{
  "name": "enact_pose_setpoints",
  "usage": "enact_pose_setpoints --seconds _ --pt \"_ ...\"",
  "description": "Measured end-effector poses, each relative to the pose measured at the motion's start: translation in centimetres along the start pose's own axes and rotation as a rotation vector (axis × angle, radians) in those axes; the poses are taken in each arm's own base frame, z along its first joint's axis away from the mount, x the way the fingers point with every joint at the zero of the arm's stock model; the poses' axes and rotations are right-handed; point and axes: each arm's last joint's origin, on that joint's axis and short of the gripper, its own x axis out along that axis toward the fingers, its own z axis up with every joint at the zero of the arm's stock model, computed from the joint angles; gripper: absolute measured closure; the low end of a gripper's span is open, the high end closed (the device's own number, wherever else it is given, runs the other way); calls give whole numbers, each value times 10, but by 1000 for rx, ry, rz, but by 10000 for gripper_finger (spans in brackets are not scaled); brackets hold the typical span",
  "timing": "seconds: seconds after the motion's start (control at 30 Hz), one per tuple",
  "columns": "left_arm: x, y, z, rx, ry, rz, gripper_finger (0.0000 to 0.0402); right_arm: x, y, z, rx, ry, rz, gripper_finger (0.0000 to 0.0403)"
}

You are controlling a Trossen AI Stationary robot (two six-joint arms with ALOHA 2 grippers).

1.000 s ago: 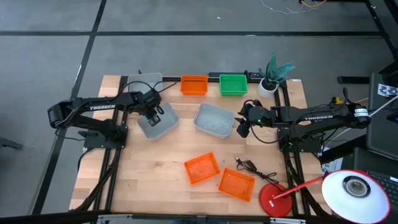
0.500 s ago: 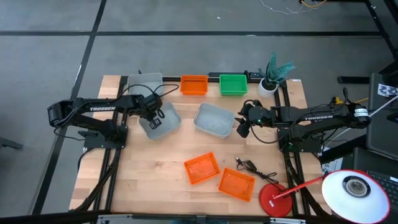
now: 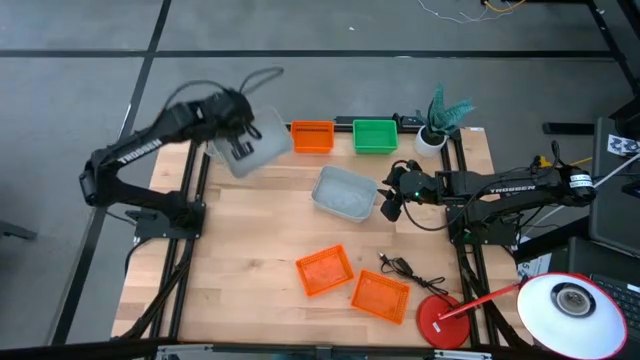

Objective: Stack baskets by color
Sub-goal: Stack the bottom left gray bin on top of the top gray bin

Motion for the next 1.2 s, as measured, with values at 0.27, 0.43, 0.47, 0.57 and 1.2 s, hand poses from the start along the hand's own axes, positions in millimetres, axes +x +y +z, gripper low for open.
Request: enact_pose_setpoints --seconds 0.27,0.43,0.47,0.57,1.2 --pt "3 54 34 180 268 68 401 0 0 0 -1 -1 0 256" --pt "43 68 47 283 428 21 401 0 0 0 0 0 0 256" --pt "53 70 49 302 451 12 401 0 0 0 0 0 0 256" --pt "82 75 49 356 525 -20 401 0 0 0 0 0 0 256" --pt "159 103 24 529 709 -218 401 0 0 -1 -24 7 -2 256"
